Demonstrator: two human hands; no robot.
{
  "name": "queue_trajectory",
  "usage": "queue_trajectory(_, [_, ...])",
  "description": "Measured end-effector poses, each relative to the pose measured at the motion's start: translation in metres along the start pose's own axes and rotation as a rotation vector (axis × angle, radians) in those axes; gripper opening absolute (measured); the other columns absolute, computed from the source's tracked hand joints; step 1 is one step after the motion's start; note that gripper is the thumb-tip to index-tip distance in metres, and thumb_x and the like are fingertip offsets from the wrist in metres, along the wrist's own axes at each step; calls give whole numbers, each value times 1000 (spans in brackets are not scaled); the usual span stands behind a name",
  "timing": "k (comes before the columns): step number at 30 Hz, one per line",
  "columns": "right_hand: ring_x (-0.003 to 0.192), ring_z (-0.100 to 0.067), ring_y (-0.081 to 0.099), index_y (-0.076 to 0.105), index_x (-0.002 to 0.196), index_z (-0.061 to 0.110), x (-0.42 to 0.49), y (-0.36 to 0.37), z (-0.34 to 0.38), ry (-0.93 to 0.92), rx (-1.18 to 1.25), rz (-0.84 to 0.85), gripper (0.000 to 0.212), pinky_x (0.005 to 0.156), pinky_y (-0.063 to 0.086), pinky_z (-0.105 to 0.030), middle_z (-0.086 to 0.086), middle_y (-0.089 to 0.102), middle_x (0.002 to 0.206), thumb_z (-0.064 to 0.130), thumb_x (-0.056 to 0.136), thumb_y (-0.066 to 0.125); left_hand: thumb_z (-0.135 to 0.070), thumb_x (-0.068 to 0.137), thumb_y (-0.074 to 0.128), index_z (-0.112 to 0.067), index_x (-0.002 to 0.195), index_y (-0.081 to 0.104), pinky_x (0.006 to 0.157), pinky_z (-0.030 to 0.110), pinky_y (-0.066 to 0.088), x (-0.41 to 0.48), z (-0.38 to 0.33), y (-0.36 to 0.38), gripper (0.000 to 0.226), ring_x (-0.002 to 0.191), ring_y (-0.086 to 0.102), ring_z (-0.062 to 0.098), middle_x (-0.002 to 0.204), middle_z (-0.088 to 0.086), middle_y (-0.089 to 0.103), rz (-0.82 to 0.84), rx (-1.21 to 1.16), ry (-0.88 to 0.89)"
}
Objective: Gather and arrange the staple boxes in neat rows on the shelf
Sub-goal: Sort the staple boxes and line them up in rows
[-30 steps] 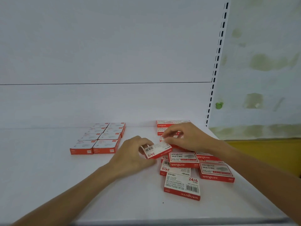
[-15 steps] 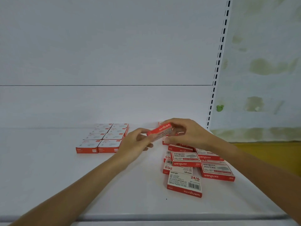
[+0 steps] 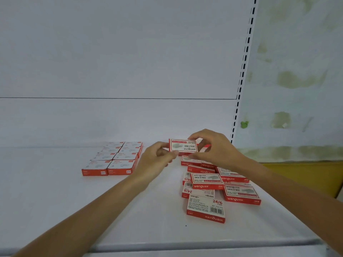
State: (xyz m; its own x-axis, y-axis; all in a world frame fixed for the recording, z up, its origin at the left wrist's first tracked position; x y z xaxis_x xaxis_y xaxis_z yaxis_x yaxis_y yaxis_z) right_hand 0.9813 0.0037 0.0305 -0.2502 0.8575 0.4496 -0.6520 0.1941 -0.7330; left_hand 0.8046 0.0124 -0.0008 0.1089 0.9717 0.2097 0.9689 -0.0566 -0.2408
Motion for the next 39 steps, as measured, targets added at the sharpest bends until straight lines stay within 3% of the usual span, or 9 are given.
queue_trajectory(5, [73,-3,56,49,93,20,6,11,7,72,-90,-113,44,60,45,-14,4,59,96,45,68,77,-23,91,56,-23,110,59,76,24,50,0,-13,11,19,89,62,10,86,-7,70,101,-436,-158])
queue_trajectory(10, [84,-9,63,47,98,22,5,14,6,83,-22,63,44,70,53,-19,6,62,102,38,69,78,-19,94,50,-28,125,49,82,36,56,3,-15,13,32,97,65,19,108,7,68,73,-352,-109])
queue_trajectory(13, [90,-4,62,53,102,25,7,3,-1,18,-55,110,37,80,55,-26,11,59,107,27,73,76,-18,98,38,-25,129,48,79,29,54,6,-10,10,33,94,62,16,108,6,66,27,-234,-113])
queue_trajectory(18, [103,-2,54,44,131,35,15,-6,0,-111,-56,125,64,77,48,-10,19,46,126,21,76,74,-27,99,34,-23,138,36,96,33,45,13,-2,8,40,96,55,13,98,-2,59,-6,61,-13])
queue_trajectory(22, [93,-2,58,64,114,24,19,1,-2,-211,-129,119,40,76,42,-4,10,62,111,24,75,75,-36,97,37,-23,132,42,88,28,46,19,-1,13,37,92,58,11,99,-3,61,40,117,7])
queue_trajectory(28, [81,-4,58,65,106,17,26,-6,-21,-82,-106,-113,37,69,47,-4,2,63,106,17,72,78,-29,97,41,-20,122,50,78,20,49,23,0,13,29,90,60,8,108,-2,62,-17,-45,-31])
queue_trajectory(31, [76,0,56,61,114,17,30,-8,-29,15,-69,-207,46,65,45,-1,5,60,106,21,72,78,-30,96,43,-30,124,50,83,22,47,20,-2,17,29,93,58,4,106,-11,58,79,-6,6])
queue_trajectory(34, [77,-2,56,61,114,16,35,-5,-35,63,-68,-189,44,64,44,-3,2,61,110,21,74,76,-30,96,44,-53,101,45,94,29,44,21,-4,23,24,95,56,3,104,-17,56,142,79,66])
queue_trajectory(39, [83,-6,56,63,114,15,41,-1,-44,107,-114,-86,38,74,43,-11,-1,63,114,25,79,71,-24,94,45,-47,110,46,90,23,43,25,-4,26,27,86,53,-5,101,-19,54,152,204,137])
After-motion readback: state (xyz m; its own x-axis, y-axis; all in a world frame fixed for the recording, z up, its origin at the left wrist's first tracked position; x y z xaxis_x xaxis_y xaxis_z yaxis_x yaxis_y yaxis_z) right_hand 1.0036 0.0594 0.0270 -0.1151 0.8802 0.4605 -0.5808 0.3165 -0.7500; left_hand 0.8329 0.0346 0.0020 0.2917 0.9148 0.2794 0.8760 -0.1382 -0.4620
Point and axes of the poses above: each hand's wrist, its own x-axis towards the middle knuckle, its own y-axis out of the palm, z = x × y, the point moved 2 cm from there along x, towards the middle knuckle
